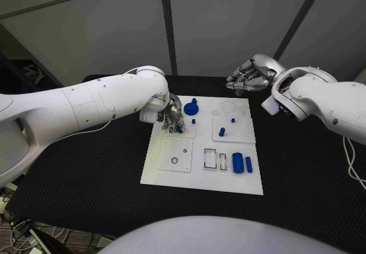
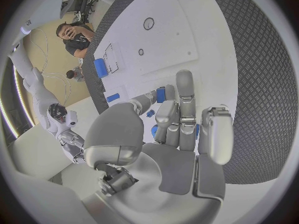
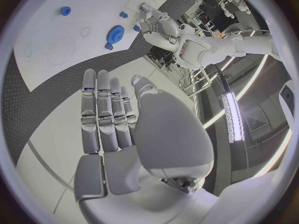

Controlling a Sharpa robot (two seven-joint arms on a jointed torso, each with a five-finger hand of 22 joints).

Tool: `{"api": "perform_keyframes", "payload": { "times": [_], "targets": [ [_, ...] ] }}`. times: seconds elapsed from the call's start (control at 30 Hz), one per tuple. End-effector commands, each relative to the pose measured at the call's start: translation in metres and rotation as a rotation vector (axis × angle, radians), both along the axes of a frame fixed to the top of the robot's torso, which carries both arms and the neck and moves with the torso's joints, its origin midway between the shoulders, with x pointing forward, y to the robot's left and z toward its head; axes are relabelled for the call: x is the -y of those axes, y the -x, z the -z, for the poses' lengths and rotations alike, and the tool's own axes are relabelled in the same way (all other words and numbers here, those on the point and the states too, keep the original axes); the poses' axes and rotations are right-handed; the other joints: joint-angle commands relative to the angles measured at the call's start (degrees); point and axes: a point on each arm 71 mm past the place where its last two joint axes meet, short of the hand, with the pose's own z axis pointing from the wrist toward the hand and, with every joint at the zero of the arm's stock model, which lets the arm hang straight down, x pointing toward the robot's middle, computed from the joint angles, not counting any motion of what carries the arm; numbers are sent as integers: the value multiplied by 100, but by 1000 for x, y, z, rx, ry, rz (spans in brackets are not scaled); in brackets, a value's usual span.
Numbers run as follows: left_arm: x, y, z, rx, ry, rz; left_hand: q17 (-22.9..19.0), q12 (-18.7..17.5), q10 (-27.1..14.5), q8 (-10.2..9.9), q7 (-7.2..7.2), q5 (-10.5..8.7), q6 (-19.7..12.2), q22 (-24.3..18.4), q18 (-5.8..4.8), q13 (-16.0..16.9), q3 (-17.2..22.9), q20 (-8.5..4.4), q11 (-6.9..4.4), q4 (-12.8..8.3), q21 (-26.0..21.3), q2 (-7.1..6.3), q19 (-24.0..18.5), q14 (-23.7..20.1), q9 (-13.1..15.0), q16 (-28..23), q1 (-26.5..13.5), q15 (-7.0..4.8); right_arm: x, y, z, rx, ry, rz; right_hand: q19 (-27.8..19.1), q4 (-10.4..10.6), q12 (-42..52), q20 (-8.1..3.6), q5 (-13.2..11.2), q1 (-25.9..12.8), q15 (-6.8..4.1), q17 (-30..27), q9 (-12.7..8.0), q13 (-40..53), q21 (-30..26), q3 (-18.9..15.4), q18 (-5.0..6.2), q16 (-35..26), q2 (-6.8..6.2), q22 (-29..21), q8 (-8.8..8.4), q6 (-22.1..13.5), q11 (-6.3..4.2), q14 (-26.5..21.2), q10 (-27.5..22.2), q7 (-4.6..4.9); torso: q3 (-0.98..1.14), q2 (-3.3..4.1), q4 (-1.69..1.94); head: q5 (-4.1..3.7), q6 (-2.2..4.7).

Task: Assemble the parts on the task board

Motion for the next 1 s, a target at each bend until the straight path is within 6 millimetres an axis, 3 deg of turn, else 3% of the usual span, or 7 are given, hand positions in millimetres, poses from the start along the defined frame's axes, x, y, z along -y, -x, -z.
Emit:
{"api": "perform_keyframes", "payload": {
  "times": [0.03, 0.63, 1.0],
  "targets": [
    [-1, 1, 2, -13, -27, 12, 11, -11, -1, 45, 0, 31, 39, 976, -171, -14, 570, 16, -58, -619, 26, 68, 146, 25, 10, -13, 19, -11, -1, 0, -1, -1, -2, -8, -1, 28, -5, 26, 31, -56, -5, 8, 0, 7, -36, -10, 56, -36, 13, -7, 14, -42, -1, -29, -49, -8, 3, 0, 1, -1, -6],
    [2, 0, 4, -21, -35, 18, 9, -12, 6, 68, -4, 30, 47, 977, -171, -17, 572, 12, -62, -634, 26, 79, 146, 26, 29, -17, 13, -14, -1, 0, -1, -2, -2, -8, -2, 29, -5, 28, 33, -56, -4, 18, 0, 15, -44, -12, 58, -40, 12, -12, 15, -46, 0, -35, -57, -8, 2, -1, 3, -11, -5],
    [2, -1, 8, -28, -45, 12, 9, -204, -81, 120, -12, -16, 34, 960, -164, -226, 469, 6, -63, -551, -1, 97, 129, 23, 87, -29, -175, -18, -1, 0, -1, -2, -2, -8, -2, 30, -6, 29, 33, -57, -3, 22, 0, 17, -47, -13, 58, -43, 10, -15, 15, -49, 1, -39, -62, -7, 3, -3, -4, -23, -8]
  ]
}}
